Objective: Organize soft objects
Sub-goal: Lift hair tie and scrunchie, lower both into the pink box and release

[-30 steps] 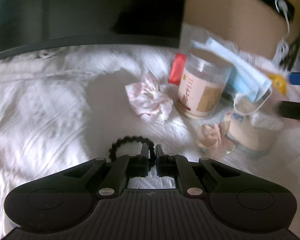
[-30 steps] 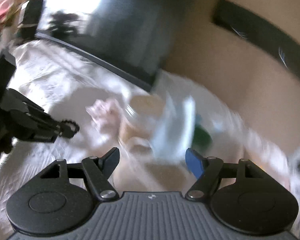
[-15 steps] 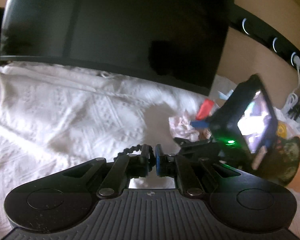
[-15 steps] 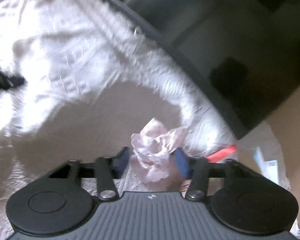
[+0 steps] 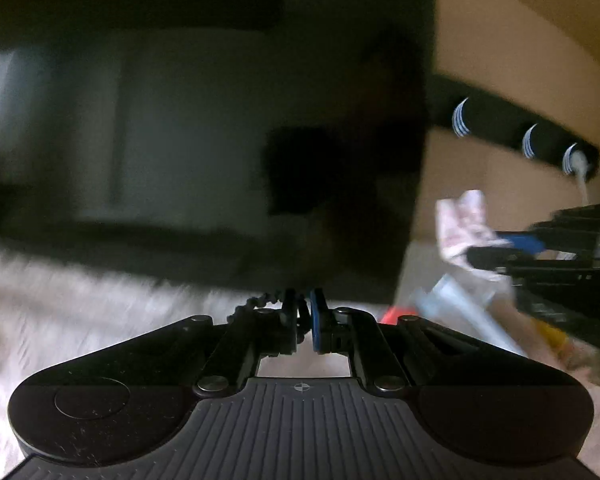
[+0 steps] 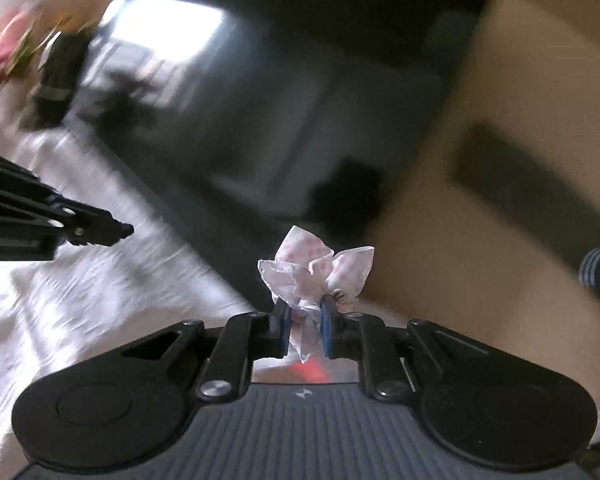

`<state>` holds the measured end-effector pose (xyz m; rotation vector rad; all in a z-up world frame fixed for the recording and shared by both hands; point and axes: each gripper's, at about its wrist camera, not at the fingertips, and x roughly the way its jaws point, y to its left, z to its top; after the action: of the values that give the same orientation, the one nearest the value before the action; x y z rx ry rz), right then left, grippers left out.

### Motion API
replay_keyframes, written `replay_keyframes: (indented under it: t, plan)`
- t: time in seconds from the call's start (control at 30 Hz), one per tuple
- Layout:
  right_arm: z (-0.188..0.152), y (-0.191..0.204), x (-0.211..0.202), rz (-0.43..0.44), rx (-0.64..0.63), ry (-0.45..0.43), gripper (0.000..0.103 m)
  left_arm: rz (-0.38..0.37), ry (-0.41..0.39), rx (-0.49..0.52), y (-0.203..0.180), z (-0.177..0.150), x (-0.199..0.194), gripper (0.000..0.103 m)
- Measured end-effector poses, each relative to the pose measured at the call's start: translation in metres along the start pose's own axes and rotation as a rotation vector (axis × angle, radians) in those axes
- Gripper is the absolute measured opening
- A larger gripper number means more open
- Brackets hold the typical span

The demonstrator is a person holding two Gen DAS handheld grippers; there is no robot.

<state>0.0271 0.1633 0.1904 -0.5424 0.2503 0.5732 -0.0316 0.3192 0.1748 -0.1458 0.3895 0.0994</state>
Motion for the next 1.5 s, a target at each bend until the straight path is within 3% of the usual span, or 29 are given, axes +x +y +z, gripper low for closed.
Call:
replay_keyframes:
  t: [0.17,0.37,0.57,0.73,0.8,0.9,0.97,1.13,1.37,1.5]
  plan:
    - [-0.016,-0.081,-0.033,-0.191,0.089,-0.014,0.015,-0.157,-0.064,0.065,-0.059,0.045,0.02,0.009]
    - [-0.075,-0.163,-0.058,-0.357,0.223,0.089,0.015,-0.4,-0.06,0.139,-0.16,0.068,0.05,0.009]
    - [-0.139,-0.208,-0.058,-0.424,0.338,0.213,0.015,-0.6,0.032,0.156,-0.252,0.057,0.089,0.009]
    - [-0.175,-0.22,-0.045,-0.435,0.407,0.289,0.015,-0.688,0.153,0.132,-0.295,0.032,0.133,0.009]
    - [-0.19,-0.223,-0.04,-0.434,0.428,0.315,0.015,-0.701,0.225,0.093,-0.305,0.023,0.153,0.009]
    - [-0.207,-0.228,-0.03,-0.417,0.478,0.343,0.017,-0.644,0.354,0.043,-0.32,0.007,0.18,0.01]
    - [-0.217,-0.229,-0.026,-0.381,0.515,0.372,0.027,-0.589,0.436,0.037,-0.326,-0.005,0.194,0.01]
    - [-0.223,-0.217,-0.032,-0.373,0.482,0.391,0.06,-0.505,0.425,0.037,-0.321,-0.026,0.202,0.01]
    - [-0.222,-0.214,-0.042,-0.389,0.525,0.389,0.062,-0.428,0.403,0.023,-0.3,-0.025,0.183,0.011]
    - [-0.214,-0.204,-0.049,-0.37,0.565,0.363,0.063,-0.464,0.383,0.014,-0.281,-0.024,0.154,0.011]
